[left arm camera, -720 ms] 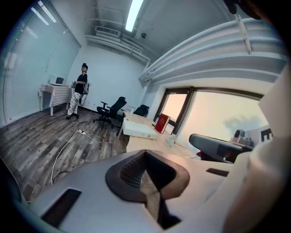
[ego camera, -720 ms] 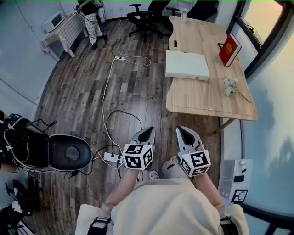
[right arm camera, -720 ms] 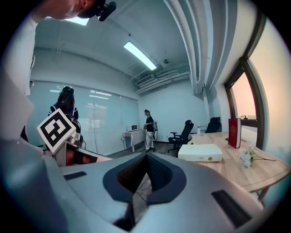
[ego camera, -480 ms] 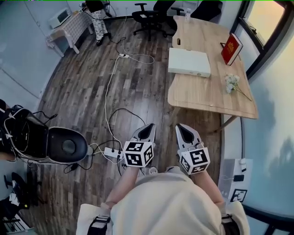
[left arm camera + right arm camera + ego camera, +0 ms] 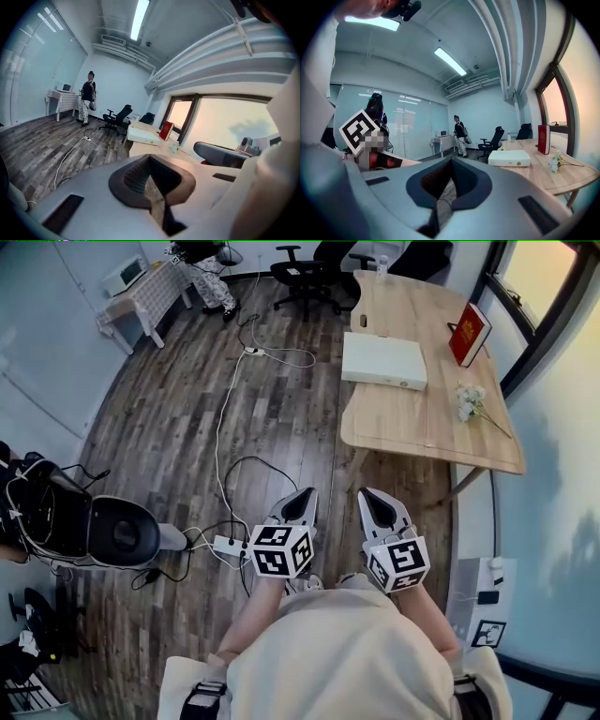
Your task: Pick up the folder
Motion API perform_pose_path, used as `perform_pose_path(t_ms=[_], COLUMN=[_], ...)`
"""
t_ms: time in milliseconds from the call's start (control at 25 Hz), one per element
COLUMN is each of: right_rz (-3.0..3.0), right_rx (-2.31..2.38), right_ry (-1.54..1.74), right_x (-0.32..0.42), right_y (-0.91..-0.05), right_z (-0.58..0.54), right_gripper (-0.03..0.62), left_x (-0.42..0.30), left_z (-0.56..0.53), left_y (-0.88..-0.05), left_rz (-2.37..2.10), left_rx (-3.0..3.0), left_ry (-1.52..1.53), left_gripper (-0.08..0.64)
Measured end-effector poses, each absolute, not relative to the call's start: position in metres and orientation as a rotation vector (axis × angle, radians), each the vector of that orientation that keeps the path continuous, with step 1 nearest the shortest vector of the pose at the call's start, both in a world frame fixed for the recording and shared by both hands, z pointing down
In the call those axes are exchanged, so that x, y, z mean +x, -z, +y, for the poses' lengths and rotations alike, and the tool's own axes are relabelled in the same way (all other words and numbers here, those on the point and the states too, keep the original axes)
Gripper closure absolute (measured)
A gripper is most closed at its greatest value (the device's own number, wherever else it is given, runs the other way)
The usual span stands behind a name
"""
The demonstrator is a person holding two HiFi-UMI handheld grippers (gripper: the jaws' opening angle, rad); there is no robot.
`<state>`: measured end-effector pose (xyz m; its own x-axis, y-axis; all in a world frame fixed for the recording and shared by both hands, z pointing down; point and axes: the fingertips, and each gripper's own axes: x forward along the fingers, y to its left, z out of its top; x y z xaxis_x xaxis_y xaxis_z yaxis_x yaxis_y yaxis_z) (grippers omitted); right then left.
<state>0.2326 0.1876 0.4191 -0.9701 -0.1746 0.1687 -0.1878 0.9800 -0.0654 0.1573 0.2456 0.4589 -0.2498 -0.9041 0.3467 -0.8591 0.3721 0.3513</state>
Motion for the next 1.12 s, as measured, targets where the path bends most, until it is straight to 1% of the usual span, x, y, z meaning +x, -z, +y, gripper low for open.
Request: perform_pose_path(t_ms=[280,440,760,1120], right_rz=[-2.972,-3.013,-2.982,-2.960], right_rx=[0.267,0.259,0.311,0.331], right_ry=[-0.126,-0.220,-0.203,-0.201], right_x=[0.235,0.233,0.228,0.221], right_y=[-0.419,-0.417,-0.423,-0.429], right_z=[0.197,0.202,0.209,0.191], right_gripper=[0.574,0.574,0.574,0.574], left_x=[0.161,0.158,0.146,0.131], left_z=[0.252,0.259,0.272,0.257], left_y=[-0.459,-0.460,-0.465,-0.472], left_rz=[-2.142,-2.140,-2.127,-2.113], left_rx=[1.535,1.542,1.529,1.521], left_ry=[0.112,0.105,0.109,0.114], left_gripper=[0.540,0.540,0.540,0.540])
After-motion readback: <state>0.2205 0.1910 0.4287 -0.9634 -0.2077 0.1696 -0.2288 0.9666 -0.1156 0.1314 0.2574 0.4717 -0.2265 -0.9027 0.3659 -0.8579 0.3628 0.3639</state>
